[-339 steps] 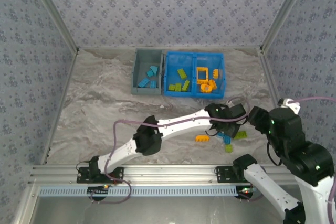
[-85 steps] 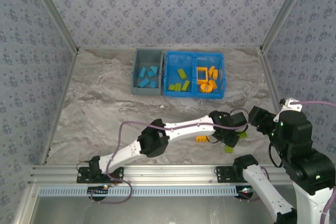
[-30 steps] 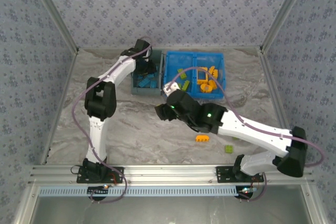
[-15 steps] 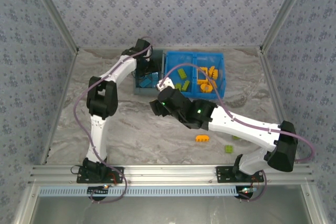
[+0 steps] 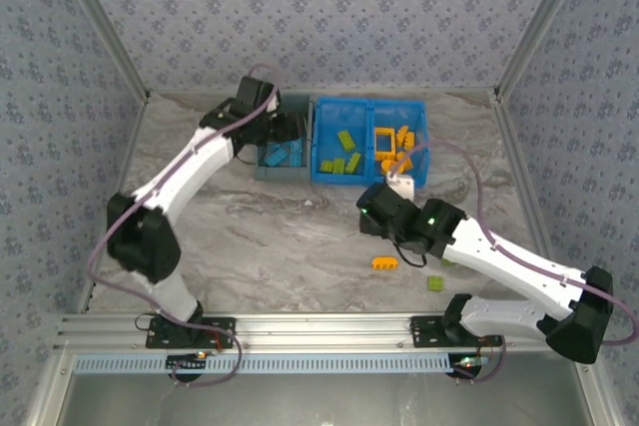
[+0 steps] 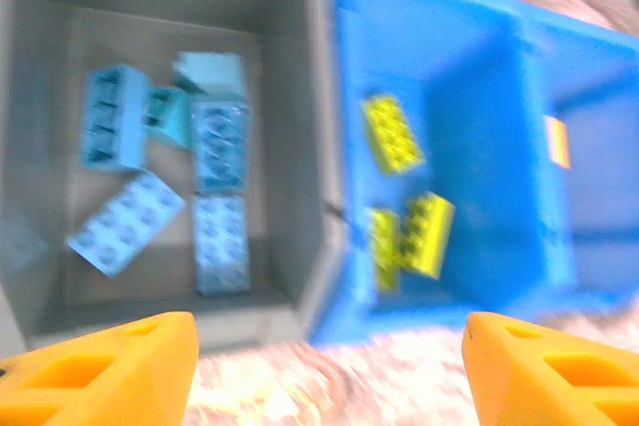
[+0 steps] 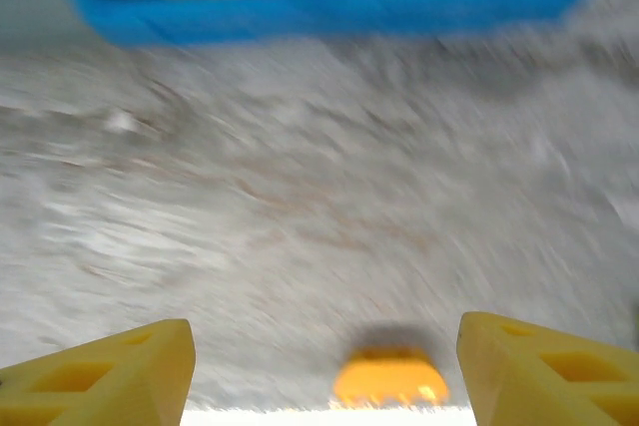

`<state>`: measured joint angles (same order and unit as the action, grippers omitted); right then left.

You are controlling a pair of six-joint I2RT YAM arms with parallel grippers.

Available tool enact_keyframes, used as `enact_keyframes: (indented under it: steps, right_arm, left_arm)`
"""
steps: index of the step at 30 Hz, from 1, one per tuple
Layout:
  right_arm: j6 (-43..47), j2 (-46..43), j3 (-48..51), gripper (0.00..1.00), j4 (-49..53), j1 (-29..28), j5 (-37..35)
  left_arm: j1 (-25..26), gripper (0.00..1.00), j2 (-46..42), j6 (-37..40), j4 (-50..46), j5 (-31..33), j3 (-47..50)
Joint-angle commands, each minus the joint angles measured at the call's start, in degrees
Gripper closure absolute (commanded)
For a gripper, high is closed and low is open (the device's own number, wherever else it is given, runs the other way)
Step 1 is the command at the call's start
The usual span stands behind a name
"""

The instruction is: Sort the legos into containers by color

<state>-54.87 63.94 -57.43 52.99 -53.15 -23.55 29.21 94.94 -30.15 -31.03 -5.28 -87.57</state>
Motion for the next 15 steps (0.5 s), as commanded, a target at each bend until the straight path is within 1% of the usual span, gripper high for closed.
enact_keyframes:
  steps: [1, 4, 7, 8, 11, 13, 15]
  right_arm:
    - [-16.67, -3.02, 4.39, 0.27, 7.62, 3.24, 8.76]
    - [-27.44, -4.31, 9.53, 0.24, 1.30, 4.38, 13.74]
    - [-36.93, -2.86, 13.73, 0.24, -6.14, 4.36, 17.43]
    - [-39.87, -1.72, 14.33, 0.23, -7.20, 4.36, 18.32]
    - [-46.31, 2.02, 14.59, 0.21, -7.45, 4.83, 20.16]
    - [-49.81, 4.04, 15.46, 0.19, -8.70, 5.39, 22.10]
    - [-51.54, 5.45, 17.30, 0.19, -12.16, 6.30, 24.14]
  left_arm:
    - [7.87, 0.28, -8.88, 3.44, 5.32, 1.55, 9.06]
    - [17.35, 0.28, -16.66, 6.75, 9.26, 4.17, 17.61]
    - [26.13, 0.27, -23.53, 8.69, 11.76, 7.93, 25.33]
    - [28.42, 0.27, -25.72, 8.51, 12.39, 9.19, 27.76]
    - [33.39, 0.26, -31.21, 6.45, 14.33, 10.90, 34.60]
    - [35.61, 0.26, -33.22, 4.12, 13.93, 12.09, 37.33]
    - [37.86, 0.26, -34.30, 2.69, 13.02, 13.38, 38.44]
